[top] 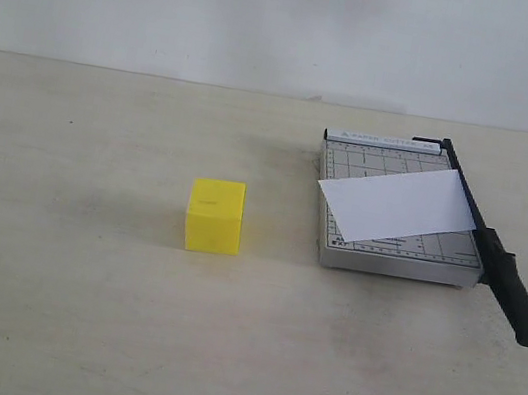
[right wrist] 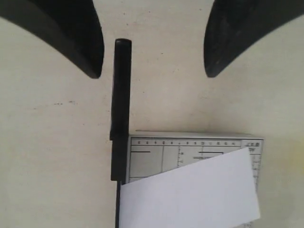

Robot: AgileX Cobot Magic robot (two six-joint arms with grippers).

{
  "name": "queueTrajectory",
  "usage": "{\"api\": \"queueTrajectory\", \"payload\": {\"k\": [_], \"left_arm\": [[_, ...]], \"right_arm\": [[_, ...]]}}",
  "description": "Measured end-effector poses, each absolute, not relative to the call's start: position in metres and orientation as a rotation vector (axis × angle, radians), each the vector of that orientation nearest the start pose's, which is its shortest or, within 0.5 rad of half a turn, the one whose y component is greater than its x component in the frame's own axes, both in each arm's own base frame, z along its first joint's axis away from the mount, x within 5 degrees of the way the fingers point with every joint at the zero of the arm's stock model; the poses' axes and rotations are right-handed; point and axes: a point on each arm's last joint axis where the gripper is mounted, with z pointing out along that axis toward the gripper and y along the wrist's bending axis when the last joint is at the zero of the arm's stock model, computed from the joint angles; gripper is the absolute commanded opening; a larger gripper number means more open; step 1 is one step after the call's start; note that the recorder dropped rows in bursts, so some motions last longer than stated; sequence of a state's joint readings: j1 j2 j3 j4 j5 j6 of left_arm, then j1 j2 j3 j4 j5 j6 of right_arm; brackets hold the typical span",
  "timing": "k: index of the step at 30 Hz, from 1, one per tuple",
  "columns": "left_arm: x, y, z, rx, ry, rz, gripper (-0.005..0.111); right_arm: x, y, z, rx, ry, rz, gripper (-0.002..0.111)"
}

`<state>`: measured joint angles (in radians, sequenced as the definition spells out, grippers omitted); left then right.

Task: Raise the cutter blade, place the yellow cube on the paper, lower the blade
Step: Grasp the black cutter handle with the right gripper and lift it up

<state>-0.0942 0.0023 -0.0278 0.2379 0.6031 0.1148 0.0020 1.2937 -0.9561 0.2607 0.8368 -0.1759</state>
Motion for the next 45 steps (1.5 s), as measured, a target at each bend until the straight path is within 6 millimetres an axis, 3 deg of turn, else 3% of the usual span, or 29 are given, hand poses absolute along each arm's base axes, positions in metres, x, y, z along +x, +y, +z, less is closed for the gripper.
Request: {"api": "queueTrajectory", "payload": {"k": [1, 3, 5, 25, 28, 32, 34, 41, 45], "left_arm": [[0.045, 0.008, 0.171, 0.332, 2.027, 0.273, 0.004], [0.045, 0.008, 0.171, 0.332, 2.027, 0.273, 0.004], [0.045, 0.008, 0.171, 0.332, 2.027, 0.273, 0.004], [0.045, 0.008, 0.171, 0.332, 2.027, 0.273, 0.004], [0.045, 0.008, 0.171, 0.332, 2.027, 0.273, 0.004], [0.045, 0.008, 0.171, 0.332, 2.027, 0.273, 0.004], [0.045, 0.008, 0.171, 0.332, 2.027, 0.273, 0.004], [0.045, 0.008, 0.171, 0.332, 2.027, 0.273, 0.004], [0.045, 0.008, 0.171, 0.332, 2.027, 0.273, 0.004]], "right_arm": [[0.267, 0.017, 0.271, -0.074, 2.708, 0.237, 0.059], [0.280, 0.016, 0.244, -0.087, 2.822, 0.234, 0.059], [0.285, 0.016, 0.232, -0.096, 2.864, 0.232, 0.059], [0.315, 0.013, 0.149, -0.207, 3.015, 0.201, 0.059], [0.316, 0.013, 0.144, -0.208, 3.022, 0.200, 0.046], [0.317, 0.013, 0.143, -0.217, 3.016, 0.197, 0.010], [0.317, 0.014, 0.143, -0.199, 3.017, 0.213, 0.000], [0.317, 0.015, 0.149, -0.183, 2.988, 0.220, 0.007], [0.313, 0.015, 0.171, -0.170, 2.920, 0.215, 0.007]]}}
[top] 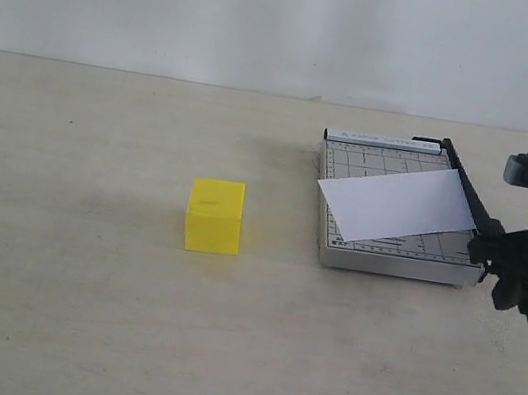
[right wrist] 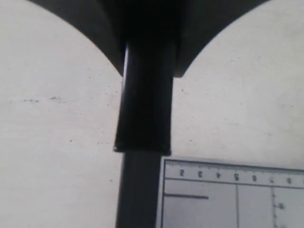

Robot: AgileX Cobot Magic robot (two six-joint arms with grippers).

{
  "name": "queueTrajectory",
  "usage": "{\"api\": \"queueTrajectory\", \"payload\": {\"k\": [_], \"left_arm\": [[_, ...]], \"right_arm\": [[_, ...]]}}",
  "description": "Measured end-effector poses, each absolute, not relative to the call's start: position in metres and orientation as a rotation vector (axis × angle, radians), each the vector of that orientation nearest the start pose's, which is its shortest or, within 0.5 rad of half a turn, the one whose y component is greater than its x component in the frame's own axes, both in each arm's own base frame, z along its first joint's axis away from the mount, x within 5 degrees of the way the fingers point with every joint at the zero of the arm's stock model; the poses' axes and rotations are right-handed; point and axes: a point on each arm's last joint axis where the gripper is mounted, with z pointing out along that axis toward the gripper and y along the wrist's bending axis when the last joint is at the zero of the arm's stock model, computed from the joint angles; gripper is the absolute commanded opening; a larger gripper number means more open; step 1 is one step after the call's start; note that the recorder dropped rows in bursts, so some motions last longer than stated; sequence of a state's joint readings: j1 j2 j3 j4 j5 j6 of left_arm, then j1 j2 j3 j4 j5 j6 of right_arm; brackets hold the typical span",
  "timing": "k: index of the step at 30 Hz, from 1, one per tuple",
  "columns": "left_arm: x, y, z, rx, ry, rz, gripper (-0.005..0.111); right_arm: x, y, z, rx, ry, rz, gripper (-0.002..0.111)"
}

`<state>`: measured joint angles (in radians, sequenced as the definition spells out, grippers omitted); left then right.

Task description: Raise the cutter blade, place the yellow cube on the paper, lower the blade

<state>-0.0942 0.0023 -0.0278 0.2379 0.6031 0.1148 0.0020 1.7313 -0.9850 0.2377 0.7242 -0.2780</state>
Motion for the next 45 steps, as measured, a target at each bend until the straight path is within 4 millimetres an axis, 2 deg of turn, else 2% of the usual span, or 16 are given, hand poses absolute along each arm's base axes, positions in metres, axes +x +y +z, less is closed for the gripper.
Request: {"api": "queueTrajectory", "payload": {"k": [11, 18, 20, 25, 26, 29, 32, 34, 40, 43, 45], "left_arm": [[0.045, 0.008, 0.171, 0.332, 2.027, 0.273, 0.004], [0.045, 0.008, 0.171, 0.332, 2.027, 0.273, 0.004], [0.045, 0.008, 0.171, 0.332, 2.027, 0.273, 0.004], [0.045, 0.008, 0.171, 0.332, 2.027, 0.273, 0.004], [0.045, 0.008, 0.171, 0.332, 2.027, 0.273, 0.004], [0.045, 0.008, 0.171, 0.332, 2.027, 0.273, 0.004], [0.045, 0.008, 0.171, 0.332, 2.027, 0.273, 0.004], [0.045, 0.008, 0.171, 0.332, 2.027, 0.273, 0.004], [0.045, 0.008, 0.171, 0.332, 2.027, 0.273, 0.004], [0.045, 0.008, 0.171, 0.332, 2.027, 0.273, 0.004], [0.045, 0.008, 0.171, 0.332, 2.027, 0.273, 0.004]], "right_arm": [[0.305, 0.014, 0.243, -0.163, 2.621, 0.165, 0.007], [0.310, 0.014, 0.260, -0.162, 2.570, 0.166, 0.007], [0.310, 0.014, 0.263, -0.175, 2.560, 0.161, 0.013], [0.311, 0.015, 0.265, -0.262, 2.537, 0.161, 0.054], [0.311, 0.016, 0.268, -0.289, 2.515, 0.161, 0.058], [0.311, 0.018, 0.281, -0.312, 2.444, 0.171, 0.055], [0.307, 0.019, 0.282, -0.334, 2.418, 0.170, 0.049], [0.299, 0.020, 0.277, -0.349, 2.405, 0.173, 0.049], [0.247, 0.019, 0.269, -0.274, 2.242, 0.162, 0.048], [0.209, 0.019, 0.251, -0.176, 2.200, 0.197, 0.045], [0.185, 0.018, 0.236, -0.118, 2.192, 0.211, 0.038]]}}
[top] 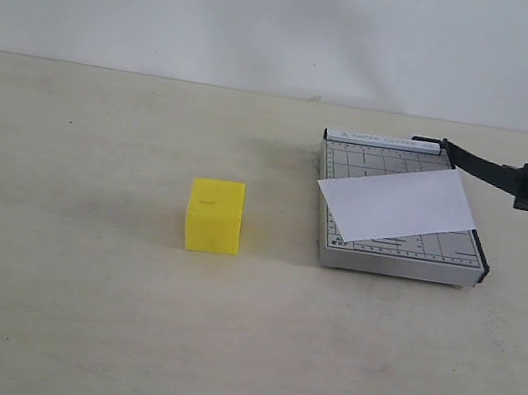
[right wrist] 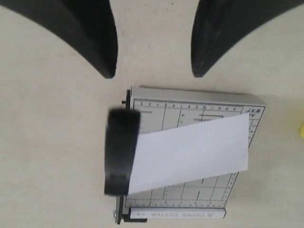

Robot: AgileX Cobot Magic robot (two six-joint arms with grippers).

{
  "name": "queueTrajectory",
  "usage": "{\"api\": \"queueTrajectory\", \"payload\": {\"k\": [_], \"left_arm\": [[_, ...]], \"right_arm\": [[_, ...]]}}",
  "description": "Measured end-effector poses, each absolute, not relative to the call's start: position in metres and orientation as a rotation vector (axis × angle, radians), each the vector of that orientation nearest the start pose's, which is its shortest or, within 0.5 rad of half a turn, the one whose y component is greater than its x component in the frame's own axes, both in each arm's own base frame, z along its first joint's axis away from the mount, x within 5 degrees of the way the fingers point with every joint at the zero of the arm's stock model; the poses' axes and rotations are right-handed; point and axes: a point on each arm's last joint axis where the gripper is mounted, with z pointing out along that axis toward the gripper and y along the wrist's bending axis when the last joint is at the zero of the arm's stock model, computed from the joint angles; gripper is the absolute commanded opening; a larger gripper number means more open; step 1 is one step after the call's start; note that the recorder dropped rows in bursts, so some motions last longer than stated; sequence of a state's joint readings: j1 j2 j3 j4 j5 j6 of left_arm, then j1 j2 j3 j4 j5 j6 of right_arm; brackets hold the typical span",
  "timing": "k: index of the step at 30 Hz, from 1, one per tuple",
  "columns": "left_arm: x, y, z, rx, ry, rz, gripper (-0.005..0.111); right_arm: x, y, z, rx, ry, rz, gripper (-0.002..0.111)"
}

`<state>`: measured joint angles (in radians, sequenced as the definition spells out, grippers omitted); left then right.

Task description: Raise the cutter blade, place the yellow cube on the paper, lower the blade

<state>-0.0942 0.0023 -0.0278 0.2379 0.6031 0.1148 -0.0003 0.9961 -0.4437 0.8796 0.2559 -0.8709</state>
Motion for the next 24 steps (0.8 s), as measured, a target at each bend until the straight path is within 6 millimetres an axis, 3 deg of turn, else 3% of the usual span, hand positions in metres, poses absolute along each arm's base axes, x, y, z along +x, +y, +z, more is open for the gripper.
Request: {"api": "queueTrajectory", "payload": {"k": [4, 5, 9, 14, 24], "left_arm": [[0.045, 0.008, 0.171, 0.332, 2.027, 0.273, 0.004], [0.045, 0.008, 0.171, 0.332, 2.027, 0.273, 0.004], [0.045, 0.008, 0.171, 0.332, 2.027, 0.273, 0.004], [0.045, 0.008, 0.171, 0.332, 2.027, 0.273, 0.004], [0.045, 0.008, 0.171, 0.332, 2.027, 0.273, 0.004]], "right_arm": [[0.147, 0.012, 0.220, -0.006, 2.106, 0.177, 0.004], [0.140, 0.010, 0.218, 0.036, 2.075, 0.176, 0.000], [0.119, 0.005, 0.216, 0.160, 1.963, 0.187, 0.000], [0.105, 0.004, 0.200, 0.247, 1.948, 0.229, 0.000], [0.103, -0.005, 0.198, 0.425, 1.867, 0.217, 0.000]]}}
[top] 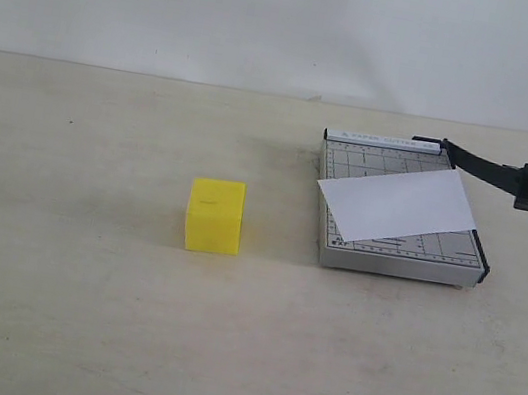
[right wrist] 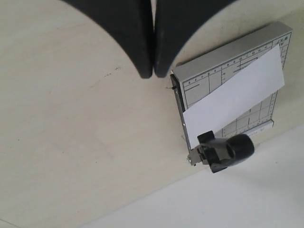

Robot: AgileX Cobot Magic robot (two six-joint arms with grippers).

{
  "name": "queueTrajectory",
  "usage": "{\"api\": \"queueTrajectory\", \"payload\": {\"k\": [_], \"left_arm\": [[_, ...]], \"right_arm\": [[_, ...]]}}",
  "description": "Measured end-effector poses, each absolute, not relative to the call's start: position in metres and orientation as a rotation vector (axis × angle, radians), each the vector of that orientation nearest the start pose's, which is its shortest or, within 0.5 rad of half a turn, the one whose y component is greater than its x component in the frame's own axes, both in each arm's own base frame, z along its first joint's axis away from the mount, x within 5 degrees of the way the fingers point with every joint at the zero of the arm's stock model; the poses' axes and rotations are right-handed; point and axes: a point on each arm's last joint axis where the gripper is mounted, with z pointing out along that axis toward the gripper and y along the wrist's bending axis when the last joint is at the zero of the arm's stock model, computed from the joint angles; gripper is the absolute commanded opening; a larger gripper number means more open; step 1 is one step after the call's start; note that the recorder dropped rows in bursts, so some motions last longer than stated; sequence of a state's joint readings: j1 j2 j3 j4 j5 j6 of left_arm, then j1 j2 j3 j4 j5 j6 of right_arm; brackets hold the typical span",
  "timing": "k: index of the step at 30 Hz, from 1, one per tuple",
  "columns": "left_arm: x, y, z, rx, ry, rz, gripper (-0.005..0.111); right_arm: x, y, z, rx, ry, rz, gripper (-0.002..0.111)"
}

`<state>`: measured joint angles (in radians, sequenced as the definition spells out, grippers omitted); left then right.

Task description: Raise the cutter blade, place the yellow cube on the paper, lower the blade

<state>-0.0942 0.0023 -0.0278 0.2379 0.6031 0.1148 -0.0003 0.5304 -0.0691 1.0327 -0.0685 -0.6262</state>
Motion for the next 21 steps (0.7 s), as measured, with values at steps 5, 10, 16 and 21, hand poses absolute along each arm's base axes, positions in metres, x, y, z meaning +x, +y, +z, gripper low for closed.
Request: {"api": "queueTrajectory", "payload": {"k": [5, 10, 16, 21], "left_arm": [[0.0454, 0.0079, 0.1708, 0.332, 2.027, 0.273, 0.004], [0.0454, 0.0079, 0.1708, 0.332, 2.027, 0.273, 0.004], [0.0454, 0.0079, 0.1708, 0.332, 2.027, 0.273, 0.004], [0.0459, 0.0075, 0.1718, 0.329, 2.015, 0.267, 0.004]], "right_arm": [[0.1031, -0.0060, 0.1981, 0.441, 1.859, 0.220, 0.000], [0.1032, -0.0063, 0.1983, 0.444, 1.856, 0.218, 0.000], [0.1032, -0.0063, 0.1983, 0.444, 1.856, 0.218, 0.000], [0.1032, -0.0063, 0.1983, 0.444, 1.856, 0.218, 0.000]]}}
